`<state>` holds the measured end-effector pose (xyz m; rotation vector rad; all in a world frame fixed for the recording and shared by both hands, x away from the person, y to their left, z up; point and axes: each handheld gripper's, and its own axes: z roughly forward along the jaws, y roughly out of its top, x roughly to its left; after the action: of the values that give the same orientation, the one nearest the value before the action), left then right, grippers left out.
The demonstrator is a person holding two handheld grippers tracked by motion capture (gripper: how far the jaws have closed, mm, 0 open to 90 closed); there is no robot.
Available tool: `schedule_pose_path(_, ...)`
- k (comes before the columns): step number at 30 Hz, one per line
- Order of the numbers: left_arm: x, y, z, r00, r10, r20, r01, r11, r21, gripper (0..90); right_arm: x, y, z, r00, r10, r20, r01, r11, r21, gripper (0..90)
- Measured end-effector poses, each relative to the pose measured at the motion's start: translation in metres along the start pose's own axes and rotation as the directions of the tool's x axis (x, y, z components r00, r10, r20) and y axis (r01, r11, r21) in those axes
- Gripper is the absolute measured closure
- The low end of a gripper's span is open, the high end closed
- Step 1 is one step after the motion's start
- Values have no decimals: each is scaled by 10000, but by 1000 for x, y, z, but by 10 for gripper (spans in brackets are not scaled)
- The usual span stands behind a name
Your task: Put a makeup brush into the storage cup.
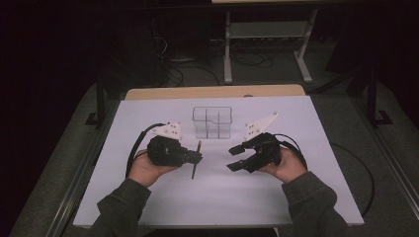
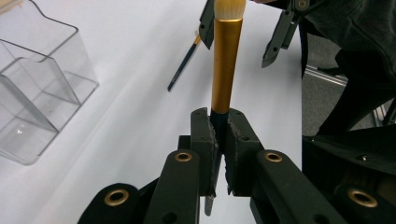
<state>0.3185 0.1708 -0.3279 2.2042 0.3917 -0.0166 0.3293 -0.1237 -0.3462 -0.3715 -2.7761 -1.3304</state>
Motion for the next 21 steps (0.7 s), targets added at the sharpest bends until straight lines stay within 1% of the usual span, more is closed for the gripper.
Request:
schedule_pose_path(2,2,1,-2,10000,-69,-18,69,9999,-74,833,-1,-4,-1,9999,117,70,-117,9999,37,405)
schedule_pose_path(4,4,2,-3,9999,-113,-15,113,9999,-99,832,-2,-8,-2,9996,272,38,-272,9996,10,393)
schedule_pose_path(5,4,2,-3,9999,-128,-35,128,9998,-139,833,-3,-9,-2,9997,253,78,-253,9997,33,389)
schedule_pose_path(8,7,2,-4,9998,-176,-44,175,9996,-203,833,-4,-14,-4,9991,383,182,-383,9993,-22,378)
schedule_pose_path(9,8,3,-4,9998,-201,-38,200,9997,-166,832,-4,-16,-5,9986,494,194,-493,9988,-57,371)
schedule_pose_path(11,9,3,-4,9996,-269,-37,268,9994,-206,833,-6,-20,-6,9982,519,292,-517,9986,-77,363)
schedule_pose_path(12,11,4,-4,9998,-201,-51,200,9996,-196,833,-5,-21,-7,9976,627,306,-624,9980,-121,359)
schedule_pose_path(13,11,4,-4,9997,-259,-49,258,9995,-183,833,-6,-23,-8,9976,571,382,-566,9983,-137,355)
schedule_pose_path(14,11,5,-4,9996,-277,-57,276,9994,-211,833,-6,-25,-9,9970,651,415,-643,9978,-184,351)
schedule_pose_path(15,13,6,-4,9997,-238,-52,237,9995,-209,833,-6,-26,-10,9970,636,435,-628,9978,-195,346)
schedule_pose_path(17,14,8,-5,9996,-278,-61,277,9993,-256,833,-6,-30,-12,9954,784,552,-771,9967,-242,335)
schedule_pose_path(19,16,9,-6,9995,-307,-48,305,9990,-329,833,-6,-35,-14,9936,979,570,-962,9949,-317,325)
schedule_pose_path(21,19,11,-7,9994,-345,-49,343,9988,-360,832,-7,-39,-15,9916,1117,646,-1101,9935,-292,318)
